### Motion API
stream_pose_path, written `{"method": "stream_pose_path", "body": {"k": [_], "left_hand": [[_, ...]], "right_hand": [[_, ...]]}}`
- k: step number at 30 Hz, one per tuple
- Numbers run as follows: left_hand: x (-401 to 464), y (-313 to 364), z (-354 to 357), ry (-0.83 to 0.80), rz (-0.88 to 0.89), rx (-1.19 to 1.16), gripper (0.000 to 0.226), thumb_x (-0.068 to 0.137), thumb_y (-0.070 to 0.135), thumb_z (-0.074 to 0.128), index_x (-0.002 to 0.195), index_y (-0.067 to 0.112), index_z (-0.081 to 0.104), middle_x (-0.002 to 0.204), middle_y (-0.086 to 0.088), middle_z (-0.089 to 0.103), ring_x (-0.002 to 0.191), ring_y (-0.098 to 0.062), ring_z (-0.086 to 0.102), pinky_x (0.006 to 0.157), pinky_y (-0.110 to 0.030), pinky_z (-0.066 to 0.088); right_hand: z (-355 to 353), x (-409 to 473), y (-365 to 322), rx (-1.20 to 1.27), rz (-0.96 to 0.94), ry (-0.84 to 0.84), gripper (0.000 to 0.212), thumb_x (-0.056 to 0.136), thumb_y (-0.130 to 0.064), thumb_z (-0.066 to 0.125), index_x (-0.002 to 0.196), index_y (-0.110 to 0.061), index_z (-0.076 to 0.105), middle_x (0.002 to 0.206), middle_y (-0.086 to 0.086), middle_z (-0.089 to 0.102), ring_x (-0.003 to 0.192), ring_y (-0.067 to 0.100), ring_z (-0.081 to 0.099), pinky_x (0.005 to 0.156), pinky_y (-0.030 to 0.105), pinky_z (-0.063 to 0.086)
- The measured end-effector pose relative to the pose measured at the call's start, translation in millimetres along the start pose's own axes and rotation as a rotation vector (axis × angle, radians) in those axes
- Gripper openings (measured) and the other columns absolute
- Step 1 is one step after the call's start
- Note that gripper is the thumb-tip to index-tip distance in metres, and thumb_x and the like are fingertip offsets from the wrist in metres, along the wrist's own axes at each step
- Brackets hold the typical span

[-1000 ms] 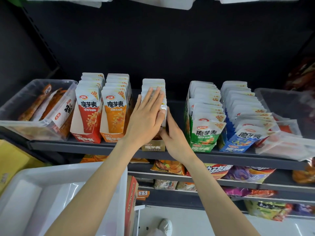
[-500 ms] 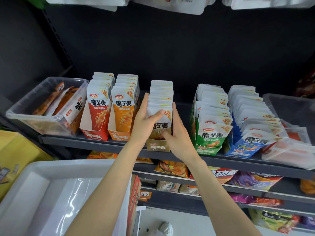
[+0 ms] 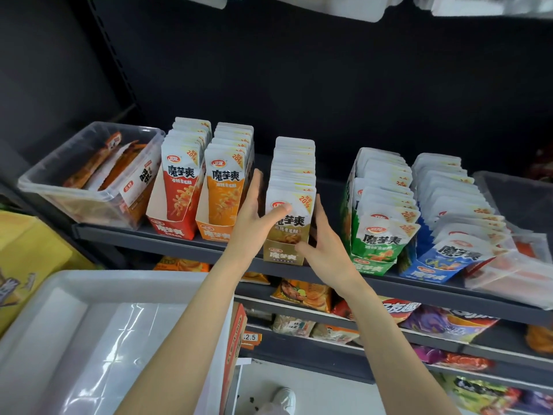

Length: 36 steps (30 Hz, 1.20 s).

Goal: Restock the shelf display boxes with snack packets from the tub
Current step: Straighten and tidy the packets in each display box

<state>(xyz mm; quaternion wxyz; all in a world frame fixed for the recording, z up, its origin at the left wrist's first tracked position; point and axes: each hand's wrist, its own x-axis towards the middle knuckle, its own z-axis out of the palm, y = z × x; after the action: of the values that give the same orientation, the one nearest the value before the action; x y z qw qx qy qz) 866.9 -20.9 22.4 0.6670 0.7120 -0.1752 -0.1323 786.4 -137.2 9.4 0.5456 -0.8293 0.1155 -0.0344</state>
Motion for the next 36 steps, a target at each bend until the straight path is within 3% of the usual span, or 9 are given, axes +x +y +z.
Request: {"method": "stream_pose_path", "body": {"k": [2,5,10,14,19,23,26,31,36], "left_hand": [[-3.7,-7.1,-5.4,0.003,0.020,0.025,0.083,0.088,0.027,0.065,0.151,0.029,0.012,0.156,0.008,0.024,0.142,-0.010,0.025,0.113,-0.035,0.028],[-11.9,-15.9,-12.1,0.058,0.091,0.207,0.086,0.081,0.044,0.062,0.151,0.030,0.014,0.154,0.006,0.029,0.141,-0.012,0.029,0.111,-0.050,0.032],[-25.9,-28.6,-25.9,0.324,0.290,0.739,0.056,0.091,0.030,0.059,0.141,0.015,0.040,0.135,-0.005,0.053,0.123,-0.020,0.051,0.097,-0.041,0.049],[-29.8,-37.3,-35.3,0.399,0.320,0.893,0.043,0.087,0.030,0.065,0.125,0.011,0.058,0.116,-0.006,0.065,0.110,-0.023,0.057,0.086,-0.028,0.045],[-29.1,-37.0,-39.3,0.423,0.350,0.930,0.040,0.085,0.030,0.068,0.120,0.011,0.062,0.106,-0.005,0.070,0.101,-0.024,0.059,0.079,-0.035,0.051],[-29.8,-31.8,-40.8,0.520,0.342,0.906,0.040,0.090,0.035,0.061,0.124,0.014,0.058,0.114,-0.005,0.065,0.106,-0.023,0.055,0.083,-0.028,0.043],[-33.8,-8.7,-31.1,0.618,0.520,0.769,0.034,0.091,0.032,0.054,0.117,0.011,0.060,0.108,-0.005,0.064,0.103,-0.019,0.054,0.085,-0.025,0.041],[-36.8,37.0,17.8,0.365,0.870,0.431,0.023,0.091,0.018,0.053,0.112,0.010,0.058,0.099,0.003,0.061,0.097,-0.011,0.056,0.089,-0.022,0.043],[-24.6,50.4,68.8,-0.165,0.520,0.170,0.041,0.093,0.028,0.052,0.133,0.025,0.043,0.133,0.012,0.050,0.126,-0.001,0.044,0.105,-0.019,0.035]], "right_hand": [[-0.9,1.1,-2.7,-0.006,-0.009,-0.007,0.087,0.090,0.001,0.051,0.152,-0.028,-0.002,0.146,-0.017,0.032,0.126,-0.003,0.035,0.088,-0.003,0.027],[3.9,6.1,-10.0,0.039,-0.027,-0.009,0.087,0.089,0.001,0.054,0.151,-0.032,0.002,0.137,-0.025,0.030,0.123,-0.007,0.029,0.097,0.010,0.025],[13.0,14.9,-19.5,0.101,-0.025,-0.006,0.086,0.090,0.002,0.055,0.150,-0.033,0.005,0.148,-0.016,0.030,0.132,0.000,0.029,0.099,0.016,0.025],[16.6,20.1,-23.9,0.109,-0.009,-0.011,0.086,0.090,0.001,0.056,0.151,-0.032,0.005,0.155,-0.008,0.027,0.140,0.012,0.029,0.108,0.026,0.026],[21.9,24.1,-26.6,0.094,-0.003,-0.025,0.087,0.091,0.001,0.055,0.151,-0.033,0.003,0.155,-0.009,0.026,0.140,0.012,0.028,0.103,0.022,0.026],[18.7,18.6,-32.7,0.081,-0.016,-0.015,0.085,0.092,-0.005,0.056,0.151,-0.031,0.001,0.151,-0.016,0.026,0.139,0.007,0.028,0.108,0.025,0.027],[2.2,-5.4,-38.4,0.090,-0.103,0.026,0.075,0.094,-0.008,0.054,0.151,-0.029,0.011,0.142,-0.024,0.029,0.129,-0.008,0.030,0.108,0.020,0.031],[-56.2,-68.3,-47.9,0.145,-0.352,0.220,0.034,0.095,-0.003,0.050,0.121,-0.023,0.059,0.117,-0.015,0.065,0.108,0.006,0.062,0.088,0.019,0.050],[-111.6,-92.2,-43.6,0.048,-0.414,0.536,0.022,0.094,-0.005,0.051,0.106,-0.016,0.066,0.101,-0.008,0.071,0.096,0.010,0.067,0.080,0.021,0.054]]}}
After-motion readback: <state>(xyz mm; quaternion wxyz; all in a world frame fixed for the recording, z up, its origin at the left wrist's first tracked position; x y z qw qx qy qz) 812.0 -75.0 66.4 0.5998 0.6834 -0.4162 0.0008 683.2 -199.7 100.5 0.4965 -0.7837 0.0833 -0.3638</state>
